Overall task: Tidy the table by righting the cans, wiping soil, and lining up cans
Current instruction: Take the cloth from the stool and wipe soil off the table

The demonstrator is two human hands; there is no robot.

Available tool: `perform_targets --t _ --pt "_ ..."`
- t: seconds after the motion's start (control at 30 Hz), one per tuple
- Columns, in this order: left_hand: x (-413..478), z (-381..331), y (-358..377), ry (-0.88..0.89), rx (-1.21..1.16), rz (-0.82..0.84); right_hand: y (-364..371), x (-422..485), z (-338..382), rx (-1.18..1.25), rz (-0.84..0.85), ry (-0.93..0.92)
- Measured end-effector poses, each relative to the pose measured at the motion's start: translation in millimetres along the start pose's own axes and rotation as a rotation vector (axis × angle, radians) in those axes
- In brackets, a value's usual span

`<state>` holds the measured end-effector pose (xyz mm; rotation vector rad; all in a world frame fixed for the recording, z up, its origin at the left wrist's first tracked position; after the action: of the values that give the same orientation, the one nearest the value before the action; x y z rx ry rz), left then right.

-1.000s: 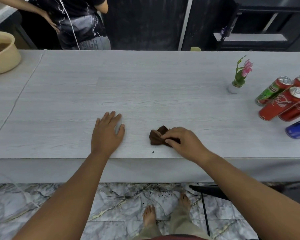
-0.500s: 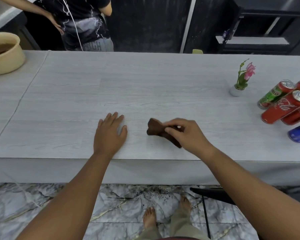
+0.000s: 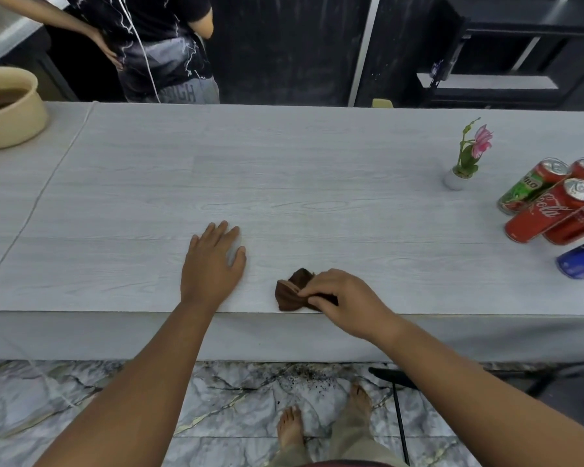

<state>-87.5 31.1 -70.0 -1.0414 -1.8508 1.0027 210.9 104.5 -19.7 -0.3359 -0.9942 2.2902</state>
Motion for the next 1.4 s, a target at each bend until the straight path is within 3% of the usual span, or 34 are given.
perform_targets --t 0.17,0.33,0.47,0.6,0.73,0.93,1.1,1.23,1.4 --pt "-1.5 -0.9 -1.5 -0.009 -0.026 0.020 -4.3 -15.0 -1.4 0.064 0.053 0.084" --pt "-39.8 -30.9 -10.9 -0.024 -0.320 0.049 -8.9 -18.2 2.4 0.372 0.021 0.333" --pt "-76.5 -61.5 -15.4 -0.020 -0.580 0.197 -18.3 -19.4 0.7 0.522 -0.068 0.402" --pt "-75.1 -80.2 -17.1 0.066 -0.611 0.330 -36.5 -16.2 -5.4 0.435 -0.116 0.365" --pt "-54.0 -104.0 -11.5 0.129 -0.523 0.395 -57.1 -8.4 -16.9 0.306 -0.060 0.304" --pt "-31.4 -126.4 2.8 0.199 -0.249 0.321 -70.6 -34.8 -53.1 -0.088 -0.049 0.316" --pt "-27.7 -129.6 10.6 0.203 -0.215 0.328 -64.2 -61.6 -71.2 -0.198 -0.093 0.313" --pt "-25.5 -138.8 8.8 0.134 -0.320 0.371 -60.0 -64.1 -67.8 0.029 -0.159 0.366" --pt "-28.9 -174.8 12.5 0.009 -0.568 0.556 -87.4 -100.0 -78.8 0.451 -0.240 0.500"
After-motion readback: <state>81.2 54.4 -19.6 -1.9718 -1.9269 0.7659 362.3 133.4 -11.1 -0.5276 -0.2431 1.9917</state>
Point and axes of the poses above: each hand's wrist, its own x-axis towards the middle knuckle, its own y-axis out of the palm, z = x × y, the point moved 1 cm from there along x, towards the middle knuckle, and after that the axes turned 4 degrees about y, right-handed, at the moved point
